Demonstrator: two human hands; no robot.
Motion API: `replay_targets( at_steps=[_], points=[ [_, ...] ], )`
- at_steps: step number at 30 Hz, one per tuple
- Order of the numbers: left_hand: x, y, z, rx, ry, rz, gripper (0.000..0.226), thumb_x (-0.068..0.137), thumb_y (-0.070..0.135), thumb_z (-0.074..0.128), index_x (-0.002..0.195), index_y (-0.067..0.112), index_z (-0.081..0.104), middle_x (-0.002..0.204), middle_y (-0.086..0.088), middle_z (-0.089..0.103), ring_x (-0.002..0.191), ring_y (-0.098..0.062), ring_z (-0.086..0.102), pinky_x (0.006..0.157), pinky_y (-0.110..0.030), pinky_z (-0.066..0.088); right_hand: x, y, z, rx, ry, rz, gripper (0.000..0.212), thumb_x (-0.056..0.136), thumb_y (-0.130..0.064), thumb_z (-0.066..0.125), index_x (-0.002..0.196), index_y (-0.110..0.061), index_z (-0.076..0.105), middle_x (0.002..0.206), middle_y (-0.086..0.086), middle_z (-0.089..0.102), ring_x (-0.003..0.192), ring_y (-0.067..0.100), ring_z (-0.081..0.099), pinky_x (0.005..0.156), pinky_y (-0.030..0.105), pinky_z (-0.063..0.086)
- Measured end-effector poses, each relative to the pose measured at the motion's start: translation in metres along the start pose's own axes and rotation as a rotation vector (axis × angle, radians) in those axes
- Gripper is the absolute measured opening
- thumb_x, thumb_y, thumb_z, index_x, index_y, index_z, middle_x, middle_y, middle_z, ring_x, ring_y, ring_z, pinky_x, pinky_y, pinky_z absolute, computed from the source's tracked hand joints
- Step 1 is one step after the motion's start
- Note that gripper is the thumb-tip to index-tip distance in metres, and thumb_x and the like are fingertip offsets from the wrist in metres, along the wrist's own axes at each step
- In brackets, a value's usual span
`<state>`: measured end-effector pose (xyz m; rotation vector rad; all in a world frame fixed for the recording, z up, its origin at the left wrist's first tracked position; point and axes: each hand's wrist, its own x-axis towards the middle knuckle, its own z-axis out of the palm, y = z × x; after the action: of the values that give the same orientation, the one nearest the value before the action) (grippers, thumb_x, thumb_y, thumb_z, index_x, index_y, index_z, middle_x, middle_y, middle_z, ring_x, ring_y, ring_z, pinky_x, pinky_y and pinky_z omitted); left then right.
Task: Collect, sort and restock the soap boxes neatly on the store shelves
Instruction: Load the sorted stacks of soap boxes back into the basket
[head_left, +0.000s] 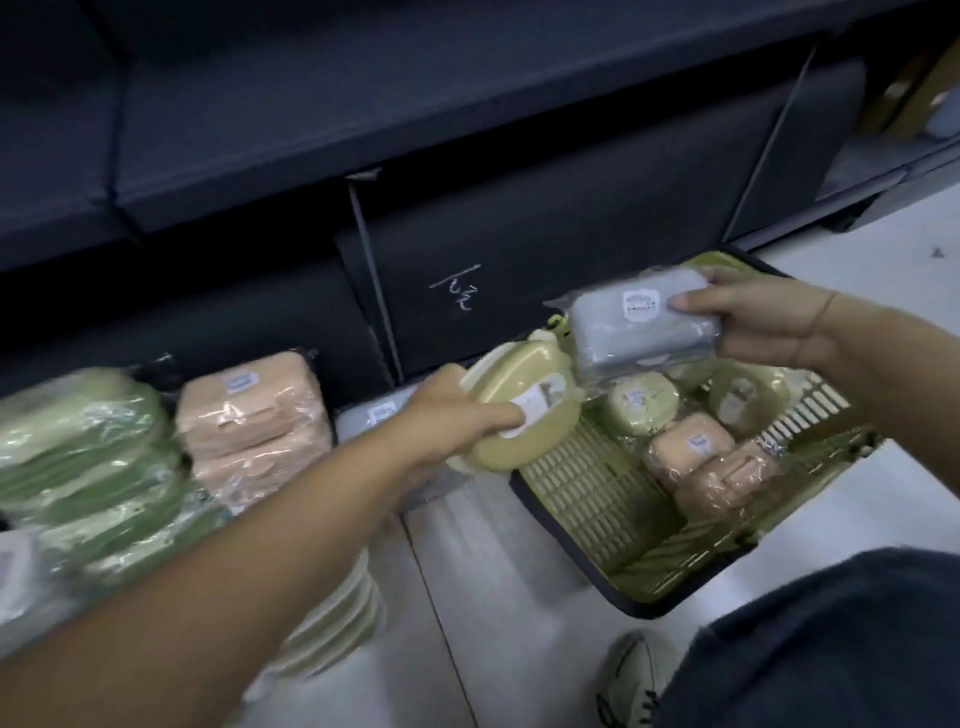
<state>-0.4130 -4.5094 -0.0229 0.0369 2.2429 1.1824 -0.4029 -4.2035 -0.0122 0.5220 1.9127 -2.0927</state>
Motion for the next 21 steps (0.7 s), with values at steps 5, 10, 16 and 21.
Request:
replay_targets(
  at_steps=[5,10,16,21],
  points=[
    [-0.097,-0.057,-0.123,-0.255,0.126,-0.097,0.069,0.042,0.04,0.088,0.103,0.016,0.068,0.095,-0.01,0.075,0.087,-0.029,0.071,0.078,-0.04,0.057,-0.008,-0.036,0.116,-0.072,-0.214,0.031,0.074,0.039,-0.024,0.096,0.102,-0.002,0.064,0.094,0.013,0.074,0.081,0.021,0.072,0.066,0.031,0.059],
    [-0.168,-0.128,-0.185,-0.496,0.272,-0.183,0.108,0.013,0.04,0.097,0.113,0.013,0.067,0.099,-0.017,0.074,0.094,-0.033,0.07,0.073,-0.036,0.059,0.013,-0.001,0.211,-0.021,-0.022,0.217,0.019,0.082,-0.009,0.071,0.096,0.0,0.063,0.071,0.011,0.072,0.056,0.018,0.069,0.048,0.03,0.057],
    [-0.174,-0.166,-0.191,-0.604,0.298,-0.183,0.085,0.037,0.035,0.094,0.115,0.016,0.065,0.1,-0.01,0.075,0.096,-0.027,0.071,0.078,-0.035,0.056,0.046,0.049,0.255,0.002,0.29,0.163,0.037,0.083,-0.018,0.076,0.11,0.003,0.063,0.097,0.018,0.067,0.081,0.029,0.064,0.077,0.045,0.059],
    [-0.156,-0.2,-0.167,-0.761,0.269,-0.287,0.074,0.052,0.026,0.084,0.119,0.006,0.062,0.104,-0.014,0.074,0.099,-0.027,0.068,0.087,-0.039,0.053,0.06,0.069,0.269,-0.17,0.322,0.121,0.031,0.094,-0.022,0.062,0.115,0.0,0.061,0.115,0.021,0.064,0.094,0.029,0.061,0.093,0.045,0.051]
  ],
)
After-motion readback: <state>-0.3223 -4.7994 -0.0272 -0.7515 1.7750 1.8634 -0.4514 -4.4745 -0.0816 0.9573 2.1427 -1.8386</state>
